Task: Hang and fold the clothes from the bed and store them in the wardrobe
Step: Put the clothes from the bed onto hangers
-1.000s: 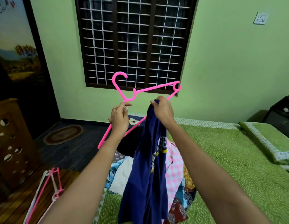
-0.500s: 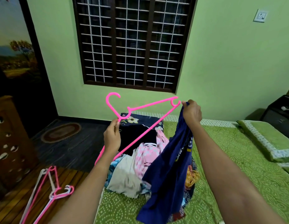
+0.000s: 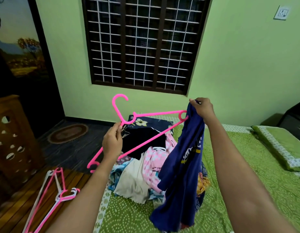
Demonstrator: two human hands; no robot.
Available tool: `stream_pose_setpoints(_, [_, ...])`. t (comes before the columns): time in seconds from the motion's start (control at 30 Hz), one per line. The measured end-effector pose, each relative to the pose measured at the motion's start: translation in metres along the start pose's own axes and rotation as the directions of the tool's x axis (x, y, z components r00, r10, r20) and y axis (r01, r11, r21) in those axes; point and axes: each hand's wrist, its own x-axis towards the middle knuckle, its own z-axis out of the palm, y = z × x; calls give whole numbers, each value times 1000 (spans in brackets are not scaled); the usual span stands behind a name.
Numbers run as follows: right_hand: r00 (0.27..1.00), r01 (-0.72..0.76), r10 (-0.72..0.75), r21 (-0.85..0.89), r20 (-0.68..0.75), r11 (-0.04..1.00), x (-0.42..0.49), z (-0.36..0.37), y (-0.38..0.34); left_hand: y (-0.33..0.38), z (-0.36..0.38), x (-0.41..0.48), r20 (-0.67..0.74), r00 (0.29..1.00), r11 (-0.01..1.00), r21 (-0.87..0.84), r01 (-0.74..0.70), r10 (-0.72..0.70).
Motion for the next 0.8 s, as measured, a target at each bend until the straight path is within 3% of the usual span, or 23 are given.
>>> stream_pose_setpoints(0.13, [996,86,-75,-220,58,972,-5,16,-14,1,4,-4,39,999,1000,-11,29,-29])
stream_pose_setpoints(0.3, [999,16,-26,-392,-20,920,-11,28,-15,4,4,-7,5,1000,1000,7,4,-4])
stream_pose_setpoints(0.63, [988,-77,6,-461,-154,884,-12,28,-9,-2,-9,-4,-83,994,997,8,76,-75])
stream_pose_setpoints(0.8, [998,21,-39,-322,-49,947,-9,33,-8,3,-4,-6,-33,999,998,67,1,1])
